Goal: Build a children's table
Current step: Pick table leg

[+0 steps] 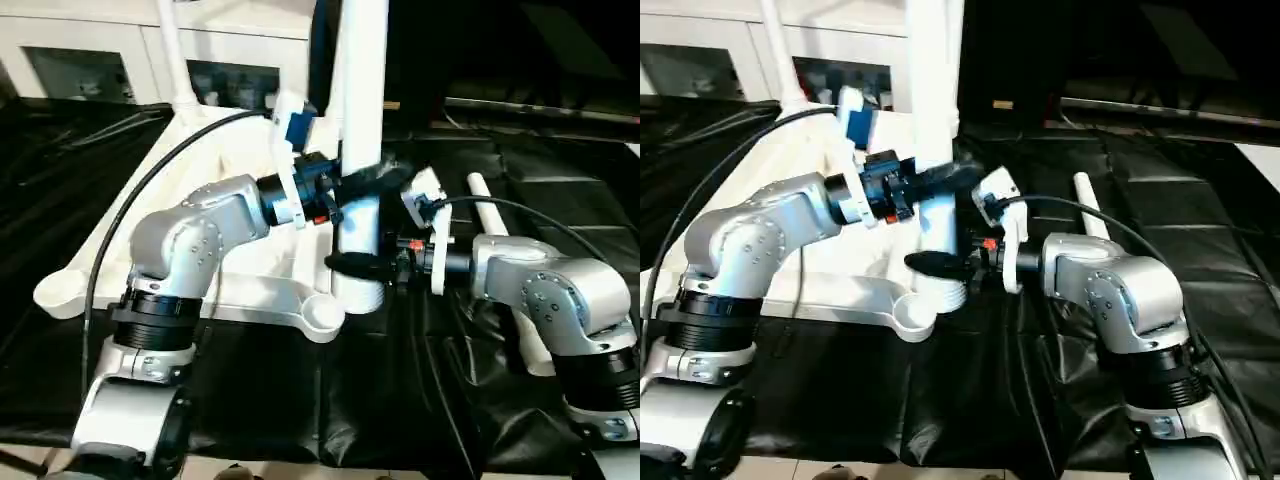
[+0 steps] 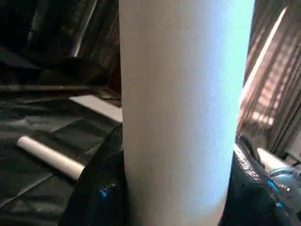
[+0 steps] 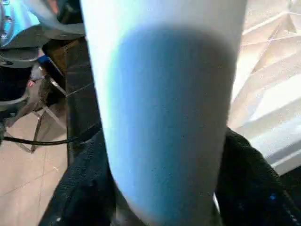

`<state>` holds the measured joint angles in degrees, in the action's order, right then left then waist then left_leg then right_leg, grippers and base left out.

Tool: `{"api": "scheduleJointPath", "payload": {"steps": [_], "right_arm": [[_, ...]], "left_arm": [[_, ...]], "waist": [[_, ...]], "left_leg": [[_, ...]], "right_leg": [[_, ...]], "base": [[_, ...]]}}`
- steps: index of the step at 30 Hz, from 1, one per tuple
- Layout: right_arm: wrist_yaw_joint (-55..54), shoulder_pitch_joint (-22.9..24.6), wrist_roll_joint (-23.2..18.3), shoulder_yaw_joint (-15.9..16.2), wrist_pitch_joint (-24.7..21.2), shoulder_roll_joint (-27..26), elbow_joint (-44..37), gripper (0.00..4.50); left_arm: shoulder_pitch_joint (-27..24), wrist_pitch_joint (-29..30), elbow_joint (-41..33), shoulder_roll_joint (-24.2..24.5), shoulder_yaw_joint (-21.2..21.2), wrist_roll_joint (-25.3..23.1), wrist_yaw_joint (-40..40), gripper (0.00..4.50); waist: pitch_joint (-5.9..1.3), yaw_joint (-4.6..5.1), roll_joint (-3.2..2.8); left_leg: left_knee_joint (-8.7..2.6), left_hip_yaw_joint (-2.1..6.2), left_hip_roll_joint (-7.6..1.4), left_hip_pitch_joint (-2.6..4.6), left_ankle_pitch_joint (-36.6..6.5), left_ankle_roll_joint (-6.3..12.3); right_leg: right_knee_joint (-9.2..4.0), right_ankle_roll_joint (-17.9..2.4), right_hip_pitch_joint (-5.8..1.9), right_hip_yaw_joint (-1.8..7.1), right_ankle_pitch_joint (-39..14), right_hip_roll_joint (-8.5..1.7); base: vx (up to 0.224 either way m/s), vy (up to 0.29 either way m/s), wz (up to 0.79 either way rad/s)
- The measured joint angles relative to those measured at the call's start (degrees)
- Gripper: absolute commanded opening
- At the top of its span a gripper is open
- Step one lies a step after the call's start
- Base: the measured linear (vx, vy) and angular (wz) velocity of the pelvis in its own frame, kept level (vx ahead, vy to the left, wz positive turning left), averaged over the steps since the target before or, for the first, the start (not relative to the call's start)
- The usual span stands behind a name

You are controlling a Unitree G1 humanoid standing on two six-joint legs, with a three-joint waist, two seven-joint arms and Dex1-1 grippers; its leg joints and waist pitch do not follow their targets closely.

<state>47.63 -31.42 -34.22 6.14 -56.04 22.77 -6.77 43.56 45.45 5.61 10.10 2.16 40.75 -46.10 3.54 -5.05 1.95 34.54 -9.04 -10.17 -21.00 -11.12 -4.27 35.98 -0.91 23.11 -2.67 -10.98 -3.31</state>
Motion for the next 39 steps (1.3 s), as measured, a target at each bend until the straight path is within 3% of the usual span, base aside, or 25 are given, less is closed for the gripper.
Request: {"api": "scheduleJointPath", "payload": {"steps": [2,7,10,18,20,23,36,39], "right_arm": [[0.03,0.00,-0.05,0.05,-0.11,-0.04,-0.41,2.18],[-0.22,0.00,0.10,0.25,-0.06,-0.05,-0.90,2.07],[-1.71,0.10,0.53,0.43,0.44,-0.43,-0.44,2.03],[-12.65,0.22,7.10,-0.18,2.95,-5.84,5.30,1.98],[-15.09,0.20,7.62,-0.27,3.30,-7.43,5.98,1.98],[-18.47,0.02,9.14,-0.26,4.40,-9.62,7.67,1.97],[-20.86,0.02,11.16,-0.13,6.29,-11.42,8.61,1.96],[-19.19,0.02,9.72,-1.03,6.93,-11.49,9.21,2.66]], "left_arm": [[0.00,0.40,0.00,0.01,0.24,0.12,-0.05,1.89],[0.00,0.33,0.11,0.09,0.24,-0.01,-0.27,1.89],[0.16,-0.46,1.11,-0.34,-0.10,-1.51,1.90,2.59],[2.85,-4.98,9.96,-4.75,-0.64,-12.85,20.99,3.02],[2.84,-5.95,11.26,-6.31,0.08,-13.88,24.74,3.02],[2.83,-7.13,12.36,-9.02,1.20,-15.22,30.35,2.67],[2.84,-7.84,12.87,-11.60,3.57,-14.11,32.32,2.07],[2.73,-7.96,11.97,-10.28,2.53,-13.46,28.21,2.02]], "waist": [[0.00,-0.06,0.00],[0.00,-0.10,0.00],[0.00,-0.11,0.00],[0.00,0.01,-0.03],[0.00,0.08,-0.03],[0.00,0.02,-0.03],[0.00,-0.02,-0.03],[0.01,-0.04,-0.04]], "left_leg": [[0.01,0.00,0.00,0.01,0.00,0.00],[0.01,0.00,0.00,0.01,0.00,0.00],[0.01,0.00,0.00,0.01,0.00,0.00],[0.04,0.02,0.00,-0.01,0.04,-0.06],[0.02,0.03,0.00,-0.05,0.04,-0.06],[0.02,0.03,0.00,-0.06,0.02,-0.03],[0.02,0.03,0.00,-0.05,0.01,-0.01],[0.02,0.03,0.00,-0.06,0.01,0.00]], "right_leg": [[-0.01,0.00,0.00,0.00,0.00,0.00],[-0.04,0.00,0.01,-0.01,0.00,0.00],[-0.04,0.00,0.01,-0.01,0.00,0.00],[-0.04,0.06,0.01,0.00,0.08,0.00],[-0.07,0.06,0.02,-0.02,0.08,0.01],[-0.13,0.06,0.03,-0.02,0.08,0.01],[-0.17,0.06,0.03,-0.02,0.11,0.01],[-0.18,0.06,0.04,-0.02,0.10,0.01]], "base": [[0.000,0.000,0.00],[0.000,0.000,0.00],[0.000,0.000,0.00],[0.000,0.000,0.00],[0.000,0.000,0.00],[0.000,0.000,0.00],[0.000,0.000,0.00],[0.000,0.000,0.00]]}}
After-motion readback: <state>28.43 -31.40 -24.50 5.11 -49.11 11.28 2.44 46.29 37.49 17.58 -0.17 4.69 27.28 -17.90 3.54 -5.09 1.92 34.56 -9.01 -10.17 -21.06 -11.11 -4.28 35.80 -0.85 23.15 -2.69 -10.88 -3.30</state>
